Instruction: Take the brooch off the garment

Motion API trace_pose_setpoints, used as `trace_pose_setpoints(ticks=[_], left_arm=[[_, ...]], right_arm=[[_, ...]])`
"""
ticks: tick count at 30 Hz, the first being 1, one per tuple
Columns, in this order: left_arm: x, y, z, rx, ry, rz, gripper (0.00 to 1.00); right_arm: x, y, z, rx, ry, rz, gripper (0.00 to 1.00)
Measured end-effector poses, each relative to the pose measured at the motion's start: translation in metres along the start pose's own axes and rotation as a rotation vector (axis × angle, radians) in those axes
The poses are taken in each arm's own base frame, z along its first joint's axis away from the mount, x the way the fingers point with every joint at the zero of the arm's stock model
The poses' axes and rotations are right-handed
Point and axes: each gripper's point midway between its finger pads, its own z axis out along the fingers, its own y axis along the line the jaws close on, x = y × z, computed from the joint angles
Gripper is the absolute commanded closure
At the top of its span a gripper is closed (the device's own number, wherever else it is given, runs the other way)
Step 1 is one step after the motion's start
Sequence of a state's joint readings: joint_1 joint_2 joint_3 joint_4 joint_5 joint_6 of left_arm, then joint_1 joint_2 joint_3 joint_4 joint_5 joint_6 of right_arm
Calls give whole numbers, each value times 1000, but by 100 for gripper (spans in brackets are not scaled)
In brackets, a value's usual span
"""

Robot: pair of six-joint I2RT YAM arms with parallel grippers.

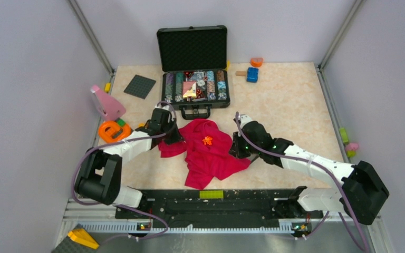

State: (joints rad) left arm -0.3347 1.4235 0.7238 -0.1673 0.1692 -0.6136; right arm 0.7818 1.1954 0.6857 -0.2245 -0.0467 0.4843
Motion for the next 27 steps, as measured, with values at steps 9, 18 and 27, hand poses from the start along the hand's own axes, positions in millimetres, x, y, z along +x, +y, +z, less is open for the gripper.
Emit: trace_pose_setpoints(ticks=[9,18,27], left_arm=[[-92,-67,-69,117,-245,108,100],[-167,-141,-187,270,-489,206,100],[-72,-72,-165,187,-337,186,100]], right_arm=[[-109,-3,-24,34,-180,52,100],[-190,56,-85,-143,-338,-18,100],[3,81,-31,-280,95,-16,100]])
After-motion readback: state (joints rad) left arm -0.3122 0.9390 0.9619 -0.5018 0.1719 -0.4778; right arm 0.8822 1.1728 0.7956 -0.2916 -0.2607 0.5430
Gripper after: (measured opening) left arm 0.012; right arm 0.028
